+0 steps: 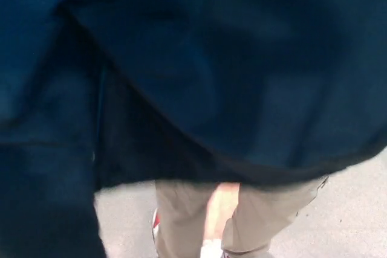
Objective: A person hands a coat to the robot and the robot grabs it with both hands and holds it while the person wears the coat.
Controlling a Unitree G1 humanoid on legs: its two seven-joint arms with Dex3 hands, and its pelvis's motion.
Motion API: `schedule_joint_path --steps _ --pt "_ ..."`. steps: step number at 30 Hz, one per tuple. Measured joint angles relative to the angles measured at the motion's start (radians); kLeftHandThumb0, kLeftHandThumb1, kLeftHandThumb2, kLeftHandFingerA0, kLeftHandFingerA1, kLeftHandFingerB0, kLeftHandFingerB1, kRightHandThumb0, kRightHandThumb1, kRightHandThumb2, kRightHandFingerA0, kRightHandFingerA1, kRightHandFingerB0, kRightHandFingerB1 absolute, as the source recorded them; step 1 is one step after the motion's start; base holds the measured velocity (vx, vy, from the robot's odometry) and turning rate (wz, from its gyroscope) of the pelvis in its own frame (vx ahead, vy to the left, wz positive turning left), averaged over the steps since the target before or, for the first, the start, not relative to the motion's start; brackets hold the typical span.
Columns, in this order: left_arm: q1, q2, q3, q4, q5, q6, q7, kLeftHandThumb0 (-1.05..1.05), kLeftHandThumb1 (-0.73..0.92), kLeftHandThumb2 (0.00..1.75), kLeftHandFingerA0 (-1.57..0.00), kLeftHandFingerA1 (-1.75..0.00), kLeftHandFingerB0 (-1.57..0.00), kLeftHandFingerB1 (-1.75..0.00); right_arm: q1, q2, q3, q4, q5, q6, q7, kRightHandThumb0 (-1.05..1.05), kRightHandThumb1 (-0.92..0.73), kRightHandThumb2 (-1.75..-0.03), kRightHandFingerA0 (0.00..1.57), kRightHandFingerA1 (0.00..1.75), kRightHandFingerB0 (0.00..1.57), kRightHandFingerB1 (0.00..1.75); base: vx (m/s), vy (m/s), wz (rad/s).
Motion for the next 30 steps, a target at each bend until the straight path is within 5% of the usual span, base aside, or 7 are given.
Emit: schedule_joint_path --steps 24,25,26,27,28,29,30 --pt "0.002 0.029 0.022 0.015 0.009 0.017 -0.026 -0.43 0.86 0.66 -0.92 -1.75 -0.77 -1.54 0.001 -0.006 -0.006 -0.003 -0.006 -0.008 -0.003 -0.41 -0.81 -0.68 0.90 1.49 0.84 1.04 0.00 0.000 0.00" --pt "0.003 0.030 0.024 0.015 0.009 0.018 -0.026 -0.47 0.81 0.72 -0.94 -1.72 -0.87 -1.51 0.001 -0.005 -0.007 -0.003 -0.006 -0.008 -0.003 -0.45 -0.86 -0.66 0.87 0.88 0.80 0.63 0.00 0.000 0.00" --pt "0.003 0.030 0.027 0.015 0.009 0.020 -0.027 -0.47 0.81 0.72 -0.94 -1.72 -0.87 -1.51 0.001 -0.004 -0.010 -0.003 -0.006 -0.008 -0.003 -0.45 -0.86 -0.66 0.87 0.88 0.80 0.63 0.00 0.000 0.00" --pt "0.003 0.031 0.030 0.015 0.008 0.022 -0.027 -0.55 0.71 1.05 -0.96 -1.25 -0.70 -1.02 0.001 -0.004 -0.013 -0.003 -0.005 -0.008 -0.003 -0.63 -0.83 -0.65 0.80 0.90 0.62 0.51 0.00 0.000 0.00" --pt "0.004 0.032 0.037 0.015 0.007 0.022 -0.026 -0.55 0.71 1.05 -0.96 -1.25 -0.70 -1.02 0.002 -0.004 -0.019 -0.002 -0.004 -0.007 -0.002 -0.63 -0.83 -0.65 0.80 0.90 0.62 0.51 0.00 0.000 0.00" --pt "0.005 0.032 0.041 0.015 0.006 0.022 -0.026 -0.78 0.69 0.99 -0.10 -0.47 -0.16 -0.42 0.002 -0.003 -0.021 -0.002 -0.003 -0.007 -0.001 -0.87 -0.68 -1.03 0.00 0.11 0.02 0.12 0.00 0.000 0.00" --pt "0.009 0.035 0.057 0.014 0.002 0.022 -0.026 -0.94 0.73 1.04 0.00 -0.09 -0.12 -0.25 0.003 -0.004 -0.033 0.000 -0.001 0.000 0.004 -0.97 -0.72 -1.04 0.00 0.02 0.00 0.00 0.00 0.000 0.00"
